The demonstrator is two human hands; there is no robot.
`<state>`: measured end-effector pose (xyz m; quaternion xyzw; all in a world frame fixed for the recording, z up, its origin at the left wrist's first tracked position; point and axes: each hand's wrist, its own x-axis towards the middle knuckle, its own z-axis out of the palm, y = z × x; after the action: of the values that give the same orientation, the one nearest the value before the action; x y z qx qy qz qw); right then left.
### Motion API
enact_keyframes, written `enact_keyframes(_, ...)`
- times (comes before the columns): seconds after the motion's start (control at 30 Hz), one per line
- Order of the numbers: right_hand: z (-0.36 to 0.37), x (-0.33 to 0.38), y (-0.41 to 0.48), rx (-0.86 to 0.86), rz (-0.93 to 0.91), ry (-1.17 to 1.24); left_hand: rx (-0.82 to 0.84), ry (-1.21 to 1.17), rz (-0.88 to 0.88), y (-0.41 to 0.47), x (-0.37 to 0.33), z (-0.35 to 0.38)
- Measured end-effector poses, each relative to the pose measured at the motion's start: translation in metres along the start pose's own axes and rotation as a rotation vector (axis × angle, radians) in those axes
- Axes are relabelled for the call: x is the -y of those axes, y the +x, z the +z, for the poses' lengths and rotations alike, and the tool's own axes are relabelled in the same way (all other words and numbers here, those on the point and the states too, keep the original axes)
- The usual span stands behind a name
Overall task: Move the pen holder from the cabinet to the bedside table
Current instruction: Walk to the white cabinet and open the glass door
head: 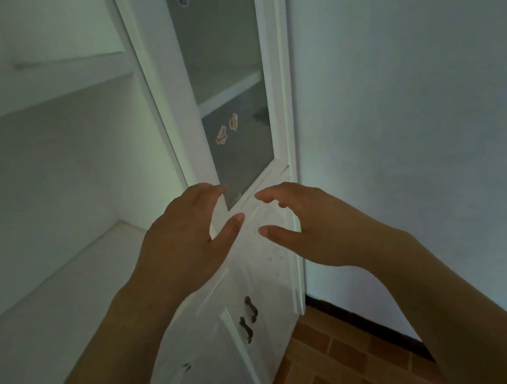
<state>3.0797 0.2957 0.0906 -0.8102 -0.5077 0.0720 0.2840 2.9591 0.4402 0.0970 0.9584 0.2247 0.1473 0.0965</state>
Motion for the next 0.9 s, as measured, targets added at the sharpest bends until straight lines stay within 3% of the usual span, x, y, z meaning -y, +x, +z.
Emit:
enact_keyframes(0.27,-0.03,-0.007,0.073,-0.001,-0.143,0.026,-0.096,0.048,-0.072,0.045,0.005,-0.021)
enact_keyframes(0.53,-0.056,0.004,0.126,-0.042,-0.302,0.066,-0.302,0.173,-0.078,0.072,0.01,-0.054)
enact_keyframes(0.9,-0.109,0.044,0.183,-0.281,-0.544,0.047,-0.482,0.294,-0.065,0.111,0.011,-0.123)
